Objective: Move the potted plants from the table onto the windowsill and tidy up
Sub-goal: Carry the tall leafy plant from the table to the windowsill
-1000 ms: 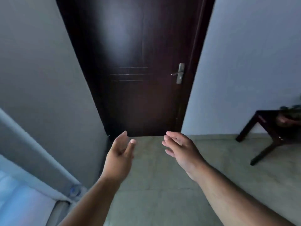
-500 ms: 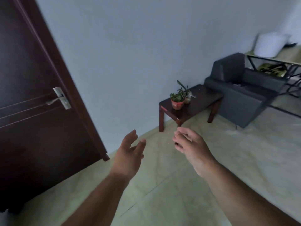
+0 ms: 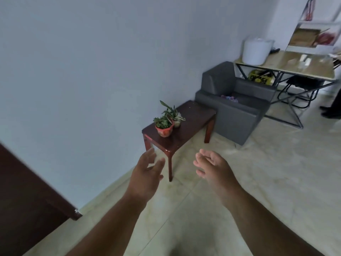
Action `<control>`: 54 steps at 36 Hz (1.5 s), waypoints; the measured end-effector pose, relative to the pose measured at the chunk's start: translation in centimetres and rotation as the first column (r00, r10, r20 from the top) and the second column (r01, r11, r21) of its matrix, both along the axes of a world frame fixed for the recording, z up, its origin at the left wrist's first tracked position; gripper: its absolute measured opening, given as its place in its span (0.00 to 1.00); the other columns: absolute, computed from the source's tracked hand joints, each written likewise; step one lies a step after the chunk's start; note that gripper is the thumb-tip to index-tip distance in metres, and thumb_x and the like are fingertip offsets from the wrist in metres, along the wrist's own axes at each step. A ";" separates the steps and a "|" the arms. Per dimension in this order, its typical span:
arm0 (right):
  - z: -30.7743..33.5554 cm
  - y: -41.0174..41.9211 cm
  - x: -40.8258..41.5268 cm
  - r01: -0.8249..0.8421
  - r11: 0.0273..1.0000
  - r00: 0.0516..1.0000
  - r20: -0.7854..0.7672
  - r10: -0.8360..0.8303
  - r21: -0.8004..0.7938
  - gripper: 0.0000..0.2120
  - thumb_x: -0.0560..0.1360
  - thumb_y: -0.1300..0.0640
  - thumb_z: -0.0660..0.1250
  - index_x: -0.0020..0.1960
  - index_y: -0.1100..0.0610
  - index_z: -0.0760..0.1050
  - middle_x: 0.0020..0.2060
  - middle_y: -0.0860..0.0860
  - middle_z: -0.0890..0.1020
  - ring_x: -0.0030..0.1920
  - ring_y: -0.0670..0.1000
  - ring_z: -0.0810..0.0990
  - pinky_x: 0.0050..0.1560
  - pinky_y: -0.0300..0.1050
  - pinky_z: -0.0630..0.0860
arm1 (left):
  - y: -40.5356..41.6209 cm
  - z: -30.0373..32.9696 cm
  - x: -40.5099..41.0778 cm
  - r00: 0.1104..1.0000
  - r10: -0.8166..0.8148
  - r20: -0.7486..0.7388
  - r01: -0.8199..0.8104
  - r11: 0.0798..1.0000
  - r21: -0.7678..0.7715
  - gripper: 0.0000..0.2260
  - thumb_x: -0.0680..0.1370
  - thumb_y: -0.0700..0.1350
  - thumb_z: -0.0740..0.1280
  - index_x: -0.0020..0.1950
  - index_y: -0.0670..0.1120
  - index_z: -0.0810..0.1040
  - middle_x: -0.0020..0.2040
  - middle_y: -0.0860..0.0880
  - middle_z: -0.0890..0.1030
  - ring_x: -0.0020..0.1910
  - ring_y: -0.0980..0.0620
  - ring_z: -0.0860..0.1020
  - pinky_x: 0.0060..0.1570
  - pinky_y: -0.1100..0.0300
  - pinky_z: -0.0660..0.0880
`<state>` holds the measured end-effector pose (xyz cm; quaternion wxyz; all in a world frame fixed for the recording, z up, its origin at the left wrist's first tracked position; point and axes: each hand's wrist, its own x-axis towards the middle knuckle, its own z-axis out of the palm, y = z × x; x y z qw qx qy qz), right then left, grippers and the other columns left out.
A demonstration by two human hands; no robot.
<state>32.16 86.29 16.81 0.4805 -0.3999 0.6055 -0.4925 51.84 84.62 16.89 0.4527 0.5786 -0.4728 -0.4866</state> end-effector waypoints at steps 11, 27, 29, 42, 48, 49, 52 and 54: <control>-1.0 -13.2 -6.9 0.052 0.995 0.995 -0.094 -0.044 0.080 0.23 0.82 0.50 0.65 0.74 0.57 0.70 0.62 0.51 0.82 0.61 0.48 0.82 0.64 0.48 0.79 | -16.0 -2.1 -6.0 0.996 -0.054 -0.070 0.059 0.995 0.076 0.24 0.80 0.51 0.69 0.75 0.53 0.68 0.70 0.50 0.75 0.61 0.49 0.80 0.57 0.48 0.81; -3.9 -31.9 -25.9 -0.063 0.991 0.993 -0.092 0.074 0.122 0.26 0.81 0.46 0.65 0.76 0.55 0.68 0.67 0.50 0.79 0.64 0.46 0.80 0.68 0.49 0.77 | -33.5 -5.8 -23.2 1.000 0.013 0.005 -0.014 0.987 0.161 0.23 0.81 0.50 0.68 0.75 0.50 0.69 0.68 0.46 0.76 0.60 0.50 0.81 0.51 0.53 0.82; -3.9 -34.1 -28.3 -0.093 0.986 0.990 -0.091 0.106 0.139 0.26 0.81 0.47 0.65 0.76 0.55 0.68 0.68 0.51 0.79 0.65 0.47 0.79 0.68 0.48 0.77 | -35.1 -6.0 -25.3 0.999 0.039 0.015 -0.041 0.983 0.181 0.23 0.81 0.49 0.68 0.75 0.50 0.68 0.69 0.47 0.76 0.58 0.50 0.81 0.52 0.52 0.82; -6.3 -49.8 -33.8 -0.239 0.949 0.967 -0.043 0.253 0.206 0.24 0.79 0.47 0.68 0.72 0.54 0.72 0.66 0.51 0.80 0.65 0.46 0.80 0.71 0.53 0.74 | -46.0 -9.8 -29.6 0.963 0.271 0.013 -0.265 0.931 0.250 0.23 0.81 0.49 0.67 0.75 0.51 0.68 0.68 0.50 0.76 0.55 0.51 0.82 0.50 0.48 0.82; -8.2 -58.4 -33.9 -0.310 0.918 0.936 -0.091 0.341 0.247 0.13 0.77 0.45 0.68 0.61 0.42 0.73 0.65 0.48 0.80 0.65 0.46 0.80 0.70 0.54 0.75 | -53.0 -13.4 -30.1 0.924 0.375 -0.067 -0.343 0.896 0.281 0.23 0.81 0.47 0.67 0.75 0.49 0.68 0.68 0.47 0.75 0.58 0.51 0.80 0.50 0.54 0.80; -8.6 -59.8 -33.8 -0.319 0.911 0.929 -0.102 0.355 0.263 0.14 0.77 0.45 0.68 0.61 0.42 0.73 0.66 0.48 0.80 0.65 0.46 0.80 0.71 0.54 0.75 | -54.1 -14.0 -30.1 0.919 0.387 -0.073 -0.351 0.888 0.298 0.23 0.81 0.47 0.67 0.75 0.50 0.68 0.68 0.47 0.75 0.58 0.52 0.80 0.50 0.54 0.80; -9.1 -63.0 -33.4 -0.326 0.898 0.922 -0.114 0.371 0.295 0.17 0.80 0.49 0.68 0.67 0.49 0.73 0.67 0.51 0.79 0.66 0.48 0.79 0.71 0.53 0.74 | -56.2 -14.9 -30.4 0.904 0.422 -0.070 -0.376 0.861 0.343 0.23 0.81 0.47 0.67 0.76 0.50 0.67 0.68 0.46 0.76 0.58 0.51 0.80 0.52 0.53 0.81; -9.3 -65.3 -33.2 -0.346 0.888 0.910 -0.120 0.396 0.303 0.20 0.81 0.52 0.67 0.71 0.54 0.72 0.67 0.52 0.79 0.66 0.49 0.79 0.69 0.51 0.76 | -58.0 -15.2 -30.7 0.894 0.439 -0.085 -0.384 0.850 0.360 0.24 0.81 0.47 0.67 0.77 0.49 0.67 0.68 0.46 0.76 0.58 0.51 0.80 0.52 0.52 0.80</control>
